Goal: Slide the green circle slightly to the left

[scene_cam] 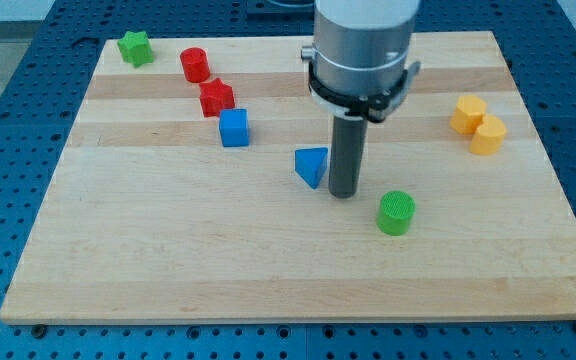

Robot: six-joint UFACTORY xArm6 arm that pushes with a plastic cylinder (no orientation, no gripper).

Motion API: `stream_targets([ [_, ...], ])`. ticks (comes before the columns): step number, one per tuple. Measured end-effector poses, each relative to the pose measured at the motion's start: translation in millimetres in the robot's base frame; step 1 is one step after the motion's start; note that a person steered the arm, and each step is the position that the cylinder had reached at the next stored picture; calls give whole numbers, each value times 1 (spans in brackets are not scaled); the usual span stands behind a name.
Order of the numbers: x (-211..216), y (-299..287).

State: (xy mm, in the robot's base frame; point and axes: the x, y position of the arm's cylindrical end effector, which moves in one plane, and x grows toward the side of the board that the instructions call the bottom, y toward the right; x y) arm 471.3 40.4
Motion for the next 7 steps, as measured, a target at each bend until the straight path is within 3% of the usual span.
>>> stream_targets([
  [2, -15, -35],
  [3, -15, -2],
  [4, -15, 71],
  [5, 22, 130],
  [6, 64, 147],
  [7, 69, 129],
])
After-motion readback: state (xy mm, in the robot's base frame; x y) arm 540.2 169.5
